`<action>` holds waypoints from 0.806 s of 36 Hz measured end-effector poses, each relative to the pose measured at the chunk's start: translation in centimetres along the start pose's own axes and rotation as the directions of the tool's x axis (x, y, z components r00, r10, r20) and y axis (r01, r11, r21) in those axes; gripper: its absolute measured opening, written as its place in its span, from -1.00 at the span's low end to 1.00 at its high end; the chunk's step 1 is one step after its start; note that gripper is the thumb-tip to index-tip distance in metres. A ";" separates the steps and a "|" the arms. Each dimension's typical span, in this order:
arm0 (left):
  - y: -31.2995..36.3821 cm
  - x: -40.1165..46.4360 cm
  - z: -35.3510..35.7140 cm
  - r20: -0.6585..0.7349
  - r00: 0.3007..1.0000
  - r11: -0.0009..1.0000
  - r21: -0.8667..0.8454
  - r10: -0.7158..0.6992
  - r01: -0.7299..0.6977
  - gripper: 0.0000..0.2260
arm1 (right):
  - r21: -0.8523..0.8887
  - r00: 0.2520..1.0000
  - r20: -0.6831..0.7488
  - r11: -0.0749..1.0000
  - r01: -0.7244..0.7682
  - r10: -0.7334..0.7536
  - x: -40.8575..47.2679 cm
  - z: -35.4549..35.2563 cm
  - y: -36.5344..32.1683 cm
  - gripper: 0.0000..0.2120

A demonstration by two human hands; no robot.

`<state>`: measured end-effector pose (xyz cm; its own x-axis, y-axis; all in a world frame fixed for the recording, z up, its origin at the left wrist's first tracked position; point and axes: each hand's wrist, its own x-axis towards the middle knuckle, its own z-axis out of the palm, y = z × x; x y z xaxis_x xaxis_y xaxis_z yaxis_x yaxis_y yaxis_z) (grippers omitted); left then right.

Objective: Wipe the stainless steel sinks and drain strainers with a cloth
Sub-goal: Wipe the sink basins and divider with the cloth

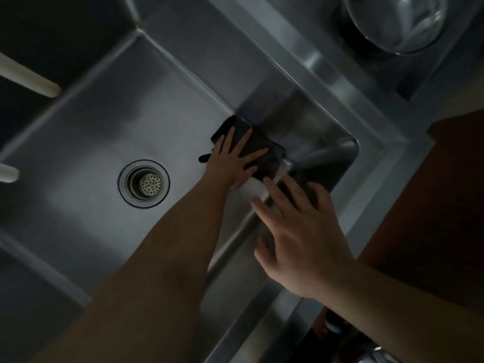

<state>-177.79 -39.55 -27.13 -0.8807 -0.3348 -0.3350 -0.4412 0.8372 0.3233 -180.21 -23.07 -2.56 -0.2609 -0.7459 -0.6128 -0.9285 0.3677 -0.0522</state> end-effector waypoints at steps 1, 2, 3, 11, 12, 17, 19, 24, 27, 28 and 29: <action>-0.7 0.0 -0.2 -0.023 0.999 1.000 0.002 -0.022 0.022 -0.54 | -0.032 0.996 0.089 0.999 -0.004 0.007 0.5 -0.1 -0.1 -0.36; -1.7 -0.1 -0.5 -0.047 0.997 0.999 0.006 -0.054 0.054 -0.54 | -0.061 0.984 0.175 0.998 -0.002 0.012 1.2 -0.2 -0.2 -0.35; -2.9 -0.3 -0.7 -0.068 0.993 0.995 0.000 -0.099 0.099 -0.53 | -0.084 0.965 0.260 0.996 0.010 0.012 2.1 -0.2 -0.3 -0.34; -16.4 -3.1 -4.0 -0.108 0.885 0.890 -0.091 -0.454 0.446 -0.51 | -0.014 0.960 0.273 0.998 0.068 -0.061 16.1 0.2 -2.9 -0.23; -18.0 -3.7 -4.4 -0.105 0.858 0.864 -0.099 -0.502 0.494 -0.51 | -0.007 0.964 0.254 0.997 0.076 -0.072 17.9 0.7 -3.3 -0.20; -24.4 -7.7 -4.6 -0.118 0.692 0.700 -0.185 -0.712 0.689 -0.51 | 0.004 0.978 0.164 0.992 0.130 -0.129 24.2 3.6 -5.6 -0.11; -25.8 -9.5 -4.1 -0.132 0.652 0.664 -0.183 -0.747 0.725 -0.51 | -0.009 0.980 0.125 0.987 0.157 -0.155 25.5 4.7 -6.4 -0.04; -25.1 -11.0 -3.1 -0.133 0.548 0.562 -0.278 -0.826 0.779 -0.49 | -0.021 0.983 0.085 0.986 0.165 -0.163 26.5 7.3 -6.4 0.10; -22.9 -10.9 -2.2 -0.104 0.496 0.499 -0.344 -0.862 0.796 -0.48 | 0.016 0.983 0.081 0.987 0.163 -0.163 26.6 8.0 -5.9 0.11; -21.8 -10.9 -1.9 -0.093 0.491 0.490 -0.351 -0.866 0.798 -0.48 | 0.011 0.983 0.079 0.986 0.165 -0.165 26.6 8.0 -5.8 0.11; -20.8 -11.0 -1.5 -0.090 0.491 0.490 -0.350 -0.866 0.799 -0.48 | 0.009 0.983 0.080 0.986 0.166 -0.166 26.6 8.0 -5.9 0.12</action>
<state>-159.23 -53.94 -28.81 -0.0661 -0.9287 -0.3648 -0.9797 -0.0088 0.2001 -179.62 -40.66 -24.88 -0.0813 -0.7496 -0.6569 -0.9564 0.2441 -0.1601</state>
